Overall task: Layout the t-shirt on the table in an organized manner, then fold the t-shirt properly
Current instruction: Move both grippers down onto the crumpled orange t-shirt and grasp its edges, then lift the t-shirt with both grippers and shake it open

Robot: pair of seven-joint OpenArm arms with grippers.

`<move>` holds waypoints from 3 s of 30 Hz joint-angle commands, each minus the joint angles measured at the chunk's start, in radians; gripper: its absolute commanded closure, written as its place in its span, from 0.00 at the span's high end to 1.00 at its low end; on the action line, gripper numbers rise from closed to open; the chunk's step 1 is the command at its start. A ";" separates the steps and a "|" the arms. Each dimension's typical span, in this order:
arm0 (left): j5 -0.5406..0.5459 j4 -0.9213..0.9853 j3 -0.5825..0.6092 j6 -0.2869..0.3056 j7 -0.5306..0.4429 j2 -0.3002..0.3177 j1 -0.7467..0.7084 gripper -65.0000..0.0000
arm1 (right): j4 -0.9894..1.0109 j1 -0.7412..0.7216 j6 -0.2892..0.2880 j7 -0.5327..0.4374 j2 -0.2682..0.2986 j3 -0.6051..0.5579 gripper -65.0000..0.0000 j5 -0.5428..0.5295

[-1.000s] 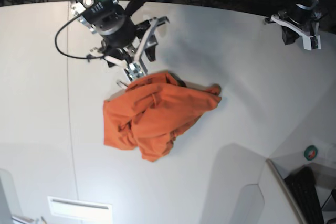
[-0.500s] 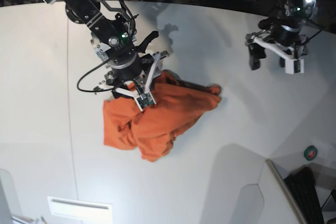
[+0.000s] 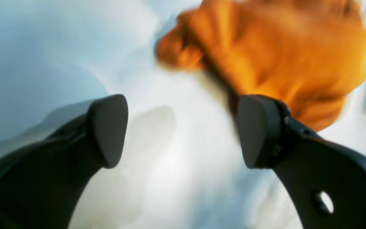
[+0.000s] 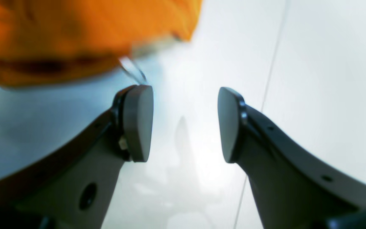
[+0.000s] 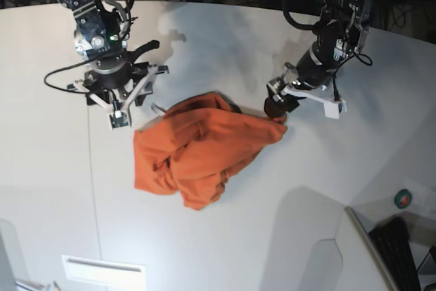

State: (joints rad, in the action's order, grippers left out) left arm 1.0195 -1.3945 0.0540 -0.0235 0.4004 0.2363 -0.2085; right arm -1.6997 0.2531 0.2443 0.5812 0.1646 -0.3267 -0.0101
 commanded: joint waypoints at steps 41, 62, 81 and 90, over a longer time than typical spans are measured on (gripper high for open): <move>-0.126 -0.190 0.427 -0.284 -0.007 -0.041 0.539 0.00 | 0.057 -0.156 -0.078 -0.022 -0.020 0.034 0.61 -0.118; -0.126 -0.191 0.426 -0.284 -0.007 -0.044 0.541 0.00 | 0.258 -0.272 -0.199 -0.122 -0.098 0.036 0.63 -0.113; -0.126 -0.184 0.426 -0.284 -0.007 -0.044 0.548 0.00 | 0.318 -0.357 -0.205 -0.142 -0.090 0.036 0.00 -0.115; -0.127 -0.030 0.435 -0.283 -0.007 -0.079 0.746 0.00 | 0.227 -0.403 -0.205 -0.134 0.062 0.036 0.00 -0.113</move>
State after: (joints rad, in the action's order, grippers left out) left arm 0.8982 -1.4025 0.4950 -0.3153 0.4244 0.1604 0.5041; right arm -1.4490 -0.1249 0.0353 0.4675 0.2203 -0.2962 -0.1303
